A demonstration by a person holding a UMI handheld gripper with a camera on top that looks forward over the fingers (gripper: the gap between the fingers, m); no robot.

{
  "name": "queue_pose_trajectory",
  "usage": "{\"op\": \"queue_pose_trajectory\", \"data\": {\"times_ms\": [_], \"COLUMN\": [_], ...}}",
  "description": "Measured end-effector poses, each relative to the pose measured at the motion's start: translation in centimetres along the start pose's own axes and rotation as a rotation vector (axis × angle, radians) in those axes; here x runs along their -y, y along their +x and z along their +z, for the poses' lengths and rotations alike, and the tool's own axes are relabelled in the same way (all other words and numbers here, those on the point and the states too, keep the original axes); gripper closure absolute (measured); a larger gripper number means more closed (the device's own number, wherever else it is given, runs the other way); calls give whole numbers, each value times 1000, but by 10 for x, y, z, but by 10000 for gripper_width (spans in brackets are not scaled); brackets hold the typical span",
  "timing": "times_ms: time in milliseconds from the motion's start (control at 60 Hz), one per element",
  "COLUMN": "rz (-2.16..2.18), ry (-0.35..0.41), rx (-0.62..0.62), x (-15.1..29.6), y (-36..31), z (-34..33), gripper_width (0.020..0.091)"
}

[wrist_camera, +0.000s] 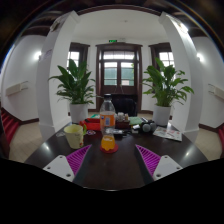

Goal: Pour water

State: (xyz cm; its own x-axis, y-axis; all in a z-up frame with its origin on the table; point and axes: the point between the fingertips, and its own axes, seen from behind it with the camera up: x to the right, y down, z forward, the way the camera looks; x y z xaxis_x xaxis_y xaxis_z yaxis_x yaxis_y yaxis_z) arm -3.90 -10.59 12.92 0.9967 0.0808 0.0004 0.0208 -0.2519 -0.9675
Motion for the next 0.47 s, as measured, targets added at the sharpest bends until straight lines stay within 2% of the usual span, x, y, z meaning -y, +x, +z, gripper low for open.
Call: {"op": "queue_pose_trajectory", "data": {"times_ms": [333, 467], "rz": [-10, -2], "ry": [86, 98], "rx": [-74, -65], "x": [33, 39], "y": [8, 4], "z": [-36, -35], "gripper_width": [252, 252]}}
